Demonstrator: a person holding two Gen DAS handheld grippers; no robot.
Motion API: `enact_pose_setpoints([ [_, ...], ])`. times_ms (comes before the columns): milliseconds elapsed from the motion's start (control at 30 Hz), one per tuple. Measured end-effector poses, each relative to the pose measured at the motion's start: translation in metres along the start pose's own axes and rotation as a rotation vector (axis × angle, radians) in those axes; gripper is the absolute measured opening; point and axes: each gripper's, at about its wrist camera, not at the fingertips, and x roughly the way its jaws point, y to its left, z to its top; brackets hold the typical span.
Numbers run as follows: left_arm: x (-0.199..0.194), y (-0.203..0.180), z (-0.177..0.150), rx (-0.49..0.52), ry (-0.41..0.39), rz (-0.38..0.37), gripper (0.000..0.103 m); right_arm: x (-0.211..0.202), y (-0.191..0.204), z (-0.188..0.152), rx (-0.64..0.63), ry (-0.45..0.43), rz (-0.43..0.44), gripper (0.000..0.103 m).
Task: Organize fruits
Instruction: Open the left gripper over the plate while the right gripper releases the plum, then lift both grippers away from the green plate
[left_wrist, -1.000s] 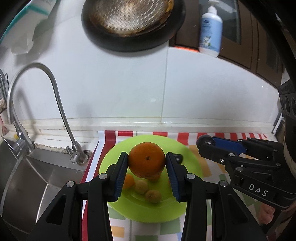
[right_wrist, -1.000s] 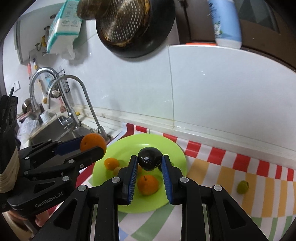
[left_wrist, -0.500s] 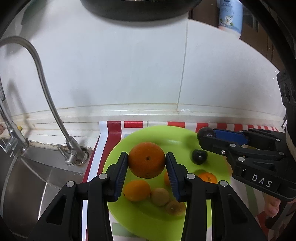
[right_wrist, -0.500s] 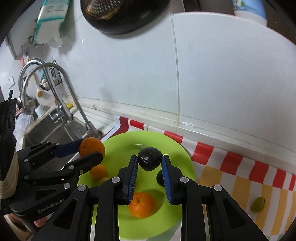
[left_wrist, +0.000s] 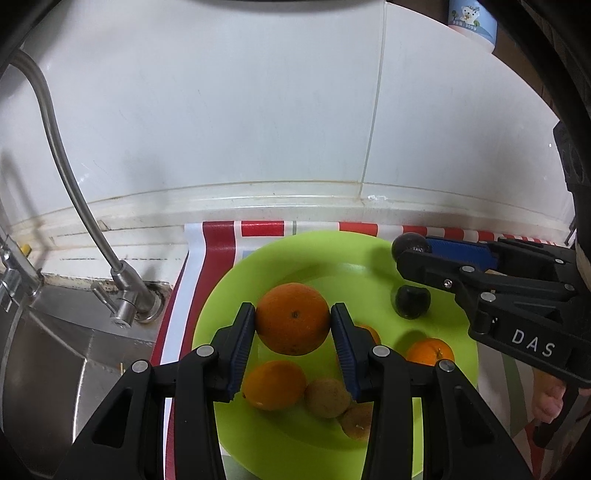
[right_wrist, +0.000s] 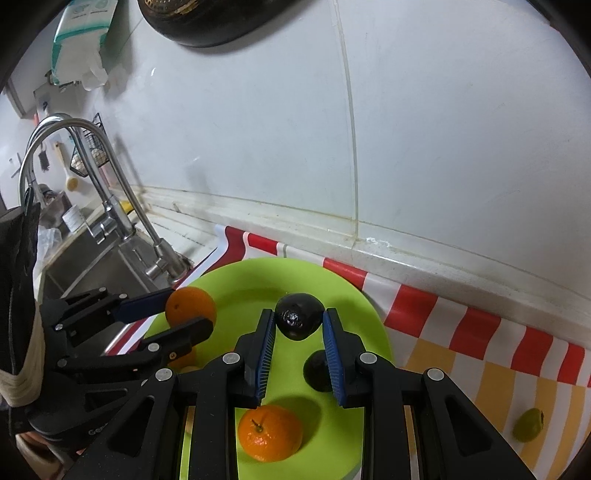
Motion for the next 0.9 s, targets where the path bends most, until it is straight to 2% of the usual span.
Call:
enact_pose_setpoints([
  [100, -0.007, -0.003, 0.001, 0.008, -0.020, 0.006, 0.044, -0.001, -0.001, 0.001, 0.012, -0.003, 0.004, 0.037],
  [300, -0.028, -0.007, 0.002, 0.007, -0.051, 0.032, 0.047, -0.020, -0.003, -0.003, 0.023, -0.032, -0.009, 0.037],
  [367, -0.039, -0.010, 0.002, 0.002, -0.069, 0.034, 0.050, -0.029, -0.003, -0.005, 0.017, -0.048, -0.027, 0.037],
  [600, -0.081, -0.028, 0.000, 0.021, -0.157, 0.052, 0.071, -0.074, -0.001, -0.016, 0.028, -0.104, -0.052, 0.037],
  [700, -0.099, -0.039, -0.004, 0.030, -0.193, 0.066, 0.086, -0.094, -0.001, -0.024, 0.036, -0.121, -0.066, 0.037],
  [767, -0.107, -0.045, -0.007, 0.036, -0.212, 0.072, 0.088, -0.108, -0.002, -0.030, 0.045, -0.133, -0.086, 0.047],
  [900, -0.120, -0.061, -0.014, 0.060, -0.236, 0.060, 0.096, -0.133, -0.003, -0.042, 0.043, -0.154, -0.126, 0.047],
])
